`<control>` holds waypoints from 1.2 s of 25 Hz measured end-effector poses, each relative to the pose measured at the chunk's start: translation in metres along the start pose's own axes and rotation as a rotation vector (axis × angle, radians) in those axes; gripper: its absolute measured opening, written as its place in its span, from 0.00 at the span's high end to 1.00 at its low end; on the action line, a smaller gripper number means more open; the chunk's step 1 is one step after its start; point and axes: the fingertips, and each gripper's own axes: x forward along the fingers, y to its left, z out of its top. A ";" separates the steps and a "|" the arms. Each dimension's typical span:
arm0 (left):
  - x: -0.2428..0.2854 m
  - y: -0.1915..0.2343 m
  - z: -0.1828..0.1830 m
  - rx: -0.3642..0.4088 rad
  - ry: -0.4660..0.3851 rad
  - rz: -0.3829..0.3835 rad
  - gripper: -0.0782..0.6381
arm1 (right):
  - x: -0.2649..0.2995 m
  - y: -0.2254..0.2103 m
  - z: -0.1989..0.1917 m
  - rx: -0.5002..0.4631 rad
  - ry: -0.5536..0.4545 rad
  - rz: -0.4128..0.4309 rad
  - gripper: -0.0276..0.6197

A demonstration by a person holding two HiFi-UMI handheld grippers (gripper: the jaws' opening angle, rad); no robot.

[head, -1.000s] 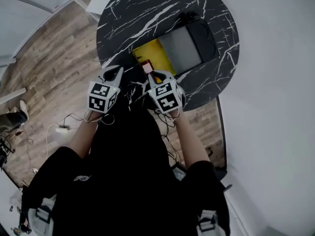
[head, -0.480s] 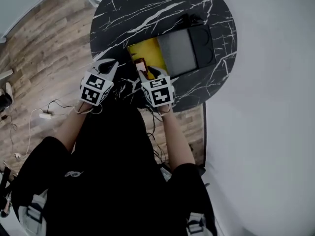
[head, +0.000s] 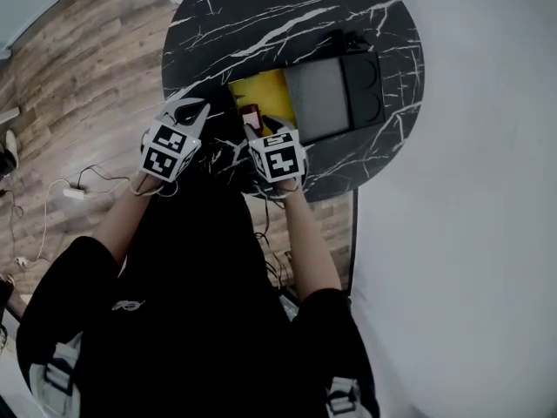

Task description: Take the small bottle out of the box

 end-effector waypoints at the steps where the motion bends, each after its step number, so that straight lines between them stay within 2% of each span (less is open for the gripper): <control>1: 0.000 0.002 0.000 -0.002 0.001 0.002 0.89 | 0.000 0.000 0.000 0.001 0.007 0.006 0.71; 8: 0.010 0.005 0.001 -0.001 0.036 -0.003 0.89 | 0.005 -0.006 0.006 0.045 0.016 0.049 0.64; 13: 0.017 0.004 0.007 0.011 0.042 -0.017 0.89 | 0.013 -0.007 0.011 0.067 0.010 0.035 0.60; 17: 0.021 0.008 0.011 0.019 0.043 -0.021 0.89 | 0.017 -0.009 0.014 0.055 0.028 0.026 0.61; 22: 0.022 0.015 0.008 0.029 0.066 -0.029 0.89 | 0.016 -0.013 0.015 0.093 0.018 0.036 0.56; 30: 0.030 0.023 0.017 0.041 0.076 -0.057 0.89 | 0.014 -0.019 0.017 0.105 0.010 -0.009 0.58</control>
